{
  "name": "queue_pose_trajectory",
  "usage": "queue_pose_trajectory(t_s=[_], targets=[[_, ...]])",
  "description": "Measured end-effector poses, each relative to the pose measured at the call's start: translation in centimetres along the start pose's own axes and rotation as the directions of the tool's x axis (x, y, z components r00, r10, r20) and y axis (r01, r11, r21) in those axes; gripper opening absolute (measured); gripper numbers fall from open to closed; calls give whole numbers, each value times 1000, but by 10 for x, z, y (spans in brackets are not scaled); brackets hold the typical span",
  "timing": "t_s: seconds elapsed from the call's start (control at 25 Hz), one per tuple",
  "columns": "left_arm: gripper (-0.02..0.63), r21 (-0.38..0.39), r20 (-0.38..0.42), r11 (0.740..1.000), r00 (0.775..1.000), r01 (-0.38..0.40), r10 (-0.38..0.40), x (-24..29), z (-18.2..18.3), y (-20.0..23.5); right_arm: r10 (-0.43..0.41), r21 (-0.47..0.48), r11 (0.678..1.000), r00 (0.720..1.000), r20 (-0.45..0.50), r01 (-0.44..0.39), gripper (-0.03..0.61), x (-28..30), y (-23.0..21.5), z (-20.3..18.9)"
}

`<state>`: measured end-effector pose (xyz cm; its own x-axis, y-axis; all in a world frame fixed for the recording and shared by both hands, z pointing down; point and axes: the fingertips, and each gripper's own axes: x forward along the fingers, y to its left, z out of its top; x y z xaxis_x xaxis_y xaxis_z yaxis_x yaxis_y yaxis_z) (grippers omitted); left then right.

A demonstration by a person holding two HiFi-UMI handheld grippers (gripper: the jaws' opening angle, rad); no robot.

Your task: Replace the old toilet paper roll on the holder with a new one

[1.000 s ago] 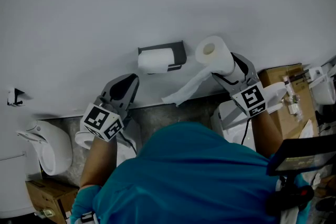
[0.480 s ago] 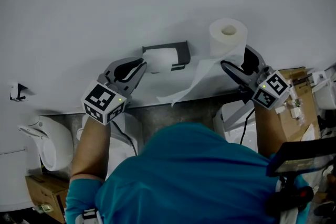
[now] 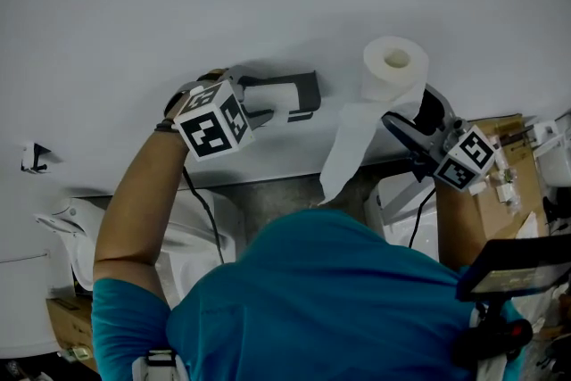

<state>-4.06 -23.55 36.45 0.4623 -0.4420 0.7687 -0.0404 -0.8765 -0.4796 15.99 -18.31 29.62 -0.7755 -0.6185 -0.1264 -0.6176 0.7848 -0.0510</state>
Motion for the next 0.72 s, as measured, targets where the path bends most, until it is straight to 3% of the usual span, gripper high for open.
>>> queue_pose_trajectory(t_s=[0.12, 0.24, 0.52, 0.72], targets=[[224, 57, -121, 994, 989, 96, -89, 21, -4, -1, -7, 0, 1000, 1000, 2, 7, 362, -8, -4, -1], [232, 61, -201, 982, 966, 178, -162, 34, -14, 1, -17, 8, 1000, 1000, 0, 17, 362, -11, -7, -4], [232, -7, -295, 949, 906, 314, -302, 54, -35, -2, -16, 78, 997, 999, 38, 13, 362, -9, -9, 0], [219, -13, -312, 938, 890, 346, -333, 55, -38, -6, -35, 52, 998, 999, 4, 35, 362, -13, -17, -11]])
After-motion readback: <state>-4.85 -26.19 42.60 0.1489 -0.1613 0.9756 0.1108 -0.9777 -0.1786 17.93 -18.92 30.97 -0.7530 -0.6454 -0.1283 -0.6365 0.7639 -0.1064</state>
